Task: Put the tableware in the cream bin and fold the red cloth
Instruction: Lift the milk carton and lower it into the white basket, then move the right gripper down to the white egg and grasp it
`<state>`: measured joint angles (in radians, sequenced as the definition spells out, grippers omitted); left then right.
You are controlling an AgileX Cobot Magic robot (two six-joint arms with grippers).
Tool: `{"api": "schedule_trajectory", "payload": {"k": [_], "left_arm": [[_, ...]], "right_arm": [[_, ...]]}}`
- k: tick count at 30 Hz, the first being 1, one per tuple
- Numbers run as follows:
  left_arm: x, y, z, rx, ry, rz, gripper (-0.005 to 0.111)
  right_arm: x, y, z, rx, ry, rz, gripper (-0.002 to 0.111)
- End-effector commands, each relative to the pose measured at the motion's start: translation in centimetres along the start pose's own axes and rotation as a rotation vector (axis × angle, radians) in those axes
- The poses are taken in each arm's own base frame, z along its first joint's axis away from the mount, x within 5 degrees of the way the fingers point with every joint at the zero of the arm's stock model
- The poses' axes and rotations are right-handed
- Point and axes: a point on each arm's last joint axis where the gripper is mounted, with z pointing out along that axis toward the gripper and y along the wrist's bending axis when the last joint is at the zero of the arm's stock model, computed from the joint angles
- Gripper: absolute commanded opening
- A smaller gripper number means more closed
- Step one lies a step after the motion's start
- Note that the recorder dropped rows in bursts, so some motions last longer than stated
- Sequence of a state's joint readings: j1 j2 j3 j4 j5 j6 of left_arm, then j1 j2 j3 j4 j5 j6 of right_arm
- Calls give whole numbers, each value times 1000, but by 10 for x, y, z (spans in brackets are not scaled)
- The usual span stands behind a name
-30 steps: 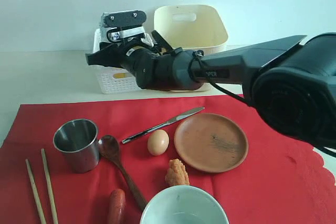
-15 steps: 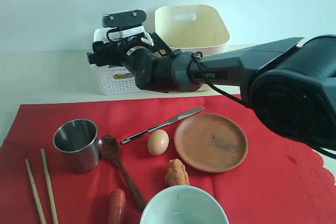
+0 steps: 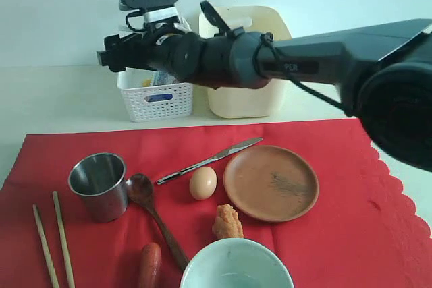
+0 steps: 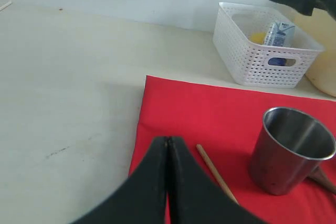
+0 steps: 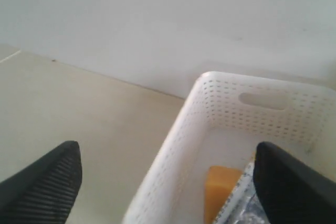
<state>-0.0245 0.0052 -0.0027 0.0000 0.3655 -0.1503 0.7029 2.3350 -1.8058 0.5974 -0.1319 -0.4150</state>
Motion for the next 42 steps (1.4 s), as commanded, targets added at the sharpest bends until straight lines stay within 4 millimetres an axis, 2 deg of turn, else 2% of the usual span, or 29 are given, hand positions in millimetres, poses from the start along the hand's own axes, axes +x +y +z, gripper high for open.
{"api": "schedule_trajectory", "payload": {"k": [1, 5, 14, 20, 25, 30, 33, 37, 42], "left_arm": [[0, 0, 0, 4, -8, -10, 0], [0, 0, 0, 4, -8, -10, 0], [0, 0, 0, 4, -8, -10, 0], [0, 0, 0, 4, -8, -10, 0], [0, 0, 0, 4, -8, -10, 0], [0, 0, 0, 4, -8, -10, 0], [0, 0, 0, 4, -8, -10, 0], [0, 0, 0, 4, -8, -10, 0], [0, 0, 0, 4, -8, -10, 0]], "right_arm": [[-26, 17, -26, -127, 145, -51, 73], [-42, 26, -55, -214, 299, -176, 62], [-76, 30, -124, -285, 554, -362, 62], [-78, 27, -151, -288, 667, -405, 62], [-59, 21, -158, -277, 741, -419, 62], [-40, 14, -156, -259, 809, -461, 62], [-27, 11, -153, -251, 852, -465, 66], [-4, 8, -141, -253, 924, -458, 78], [27, 2, -122, -248, 1007, -467, 79]]}}
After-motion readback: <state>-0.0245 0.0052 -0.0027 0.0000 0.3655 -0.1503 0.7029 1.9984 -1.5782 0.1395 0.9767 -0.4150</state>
